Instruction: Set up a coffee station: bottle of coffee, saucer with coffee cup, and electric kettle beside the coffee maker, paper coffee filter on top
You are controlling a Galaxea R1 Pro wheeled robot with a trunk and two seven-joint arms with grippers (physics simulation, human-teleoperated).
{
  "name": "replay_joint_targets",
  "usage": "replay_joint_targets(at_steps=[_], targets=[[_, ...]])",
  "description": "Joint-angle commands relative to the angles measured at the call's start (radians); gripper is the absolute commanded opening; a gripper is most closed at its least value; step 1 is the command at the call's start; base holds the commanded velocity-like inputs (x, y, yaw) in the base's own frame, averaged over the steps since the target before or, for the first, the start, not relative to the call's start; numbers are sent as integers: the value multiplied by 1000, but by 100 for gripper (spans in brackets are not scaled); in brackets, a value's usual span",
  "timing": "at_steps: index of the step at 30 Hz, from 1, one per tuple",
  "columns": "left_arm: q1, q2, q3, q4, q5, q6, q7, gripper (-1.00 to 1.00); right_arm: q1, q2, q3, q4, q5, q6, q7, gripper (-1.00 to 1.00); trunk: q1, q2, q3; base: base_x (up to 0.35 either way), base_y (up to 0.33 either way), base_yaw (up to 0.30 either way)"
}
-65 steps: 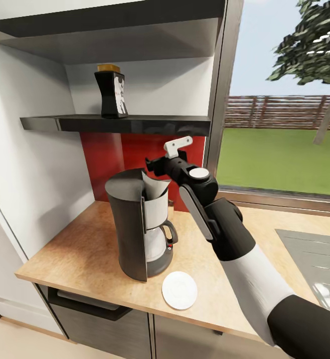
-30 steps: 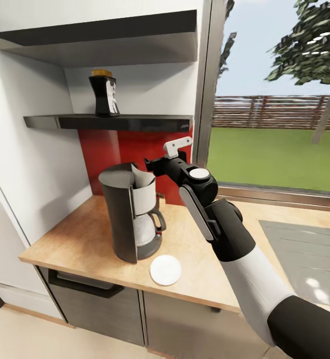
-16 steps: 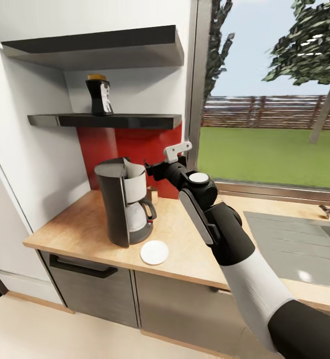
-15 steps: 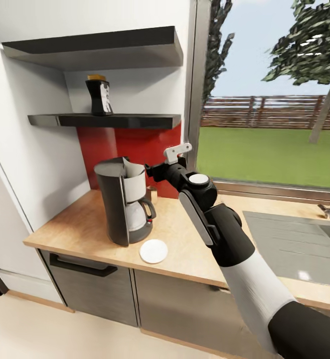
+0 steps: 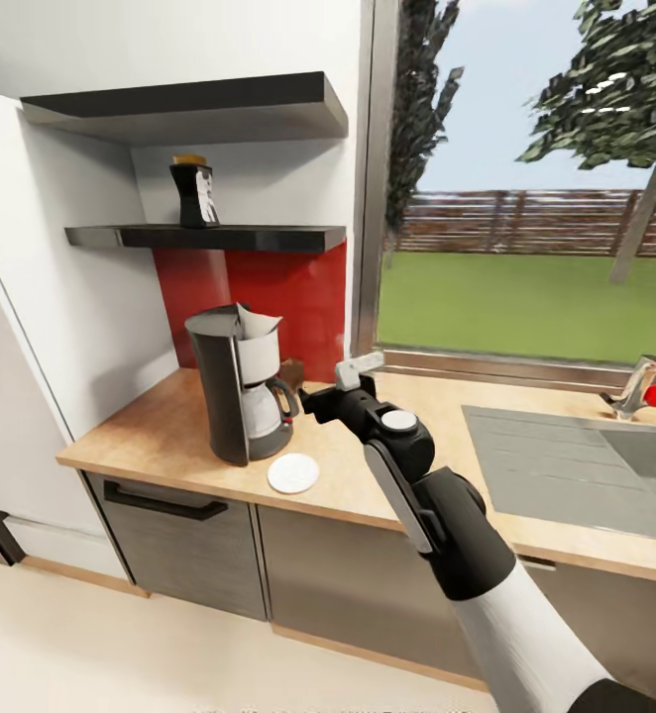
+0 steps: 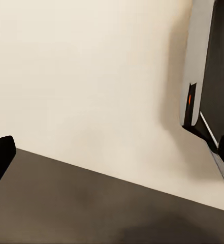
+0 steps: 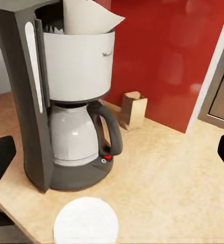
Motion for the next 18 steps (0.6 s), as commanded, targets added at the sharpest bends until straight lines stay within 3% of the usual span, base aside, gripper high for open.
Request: replay_joint_targets(at_steps=[1,4,10,14,18], targets=[[0,0,-1,-6,2,-5,2,100,28,-8,1,-1,-11,-8,-9,100,0,-2,-2,-39,-16,0],[0,-2,-1,-26,2,-9,2,100,113,-17,2,1,-10,-71,-8,100,0,-2,-2,-18,-7,0],[0,-5,0,-98,4,-17,4,100,328,-21,14,17,-9,-282,-6,100,0,-2,-2,-4,-1,0],[0,-5,3,-132,9,-20,4,100,434,-22,69,58,-5,-401,-6,100,0,-2,-2,0,0,0],[0,-5,6,-163,14,-26,4,100,507,-43,171,183,46,-623,-10,100,0,-2,-2,0,0,0]])
